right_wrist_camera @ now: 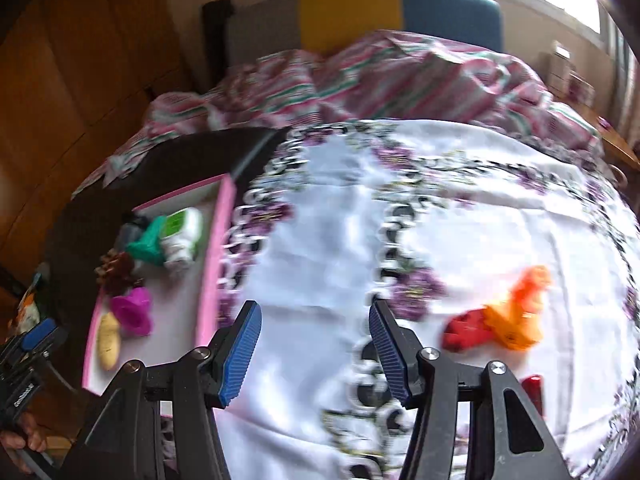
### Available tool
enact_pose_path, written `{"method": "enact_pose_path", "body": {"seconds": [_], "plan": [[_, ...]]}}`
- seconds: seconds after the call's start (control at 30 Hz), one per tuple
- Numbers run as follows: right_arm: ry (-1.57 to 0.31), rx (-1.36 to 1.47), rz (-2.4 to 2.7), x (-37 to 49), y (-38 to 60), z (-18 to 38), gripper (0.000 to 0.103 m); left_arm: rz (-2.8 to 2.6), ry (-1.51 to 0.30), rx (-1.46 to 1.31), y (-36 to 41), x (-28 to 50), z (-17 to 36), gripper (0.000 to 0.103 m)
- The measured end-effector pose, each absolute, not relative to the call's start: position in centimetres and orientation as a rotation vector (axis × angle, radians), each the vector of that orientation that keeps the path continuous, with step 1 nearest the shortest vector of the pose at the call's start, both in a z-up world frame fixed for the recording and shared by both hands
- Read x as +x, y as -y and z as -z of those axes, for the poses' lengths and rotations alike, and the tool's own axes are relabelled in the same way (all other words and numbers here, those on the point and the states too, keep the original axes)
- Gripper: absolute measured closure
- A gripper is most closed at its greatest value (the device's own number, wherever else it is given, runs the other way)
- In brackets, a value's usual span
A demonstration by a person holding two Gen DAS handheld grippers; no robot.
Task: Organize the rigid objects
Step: 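Move both tools back toward the orange, red and yellow toys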
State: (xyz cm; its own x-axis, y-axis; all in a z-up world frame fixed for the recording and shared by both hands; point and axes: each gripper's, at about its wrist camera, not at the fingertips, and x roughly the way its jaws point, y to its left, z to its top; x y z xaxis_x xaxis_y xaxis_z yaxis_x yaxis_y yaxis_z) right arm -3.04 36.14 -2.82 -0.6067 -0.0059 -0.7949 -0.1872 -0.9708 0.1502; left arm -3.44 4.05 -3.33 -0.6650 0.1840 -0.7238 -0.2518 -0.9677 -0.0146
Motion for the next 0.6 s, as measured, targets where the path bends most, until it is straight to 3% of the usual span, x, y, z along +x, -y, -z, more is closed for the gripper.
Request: {"method": "enact_pose_path", "body": {"seconds": [0.23, 0.6], "plan": [[-0.414, -1.185, -2.485, 0.0, -45.1, 3.4, 0.046, -2.608, -0.179, -1.118, -6.7, -3.0, 3.0, 0.062], [-0.787, -1.041, -2.227, 3.5, -52.7, 5.3, 0.046, -2.535, -0.245, -1.097, -10.3, -2.5, 3.0, 0.059]]}}
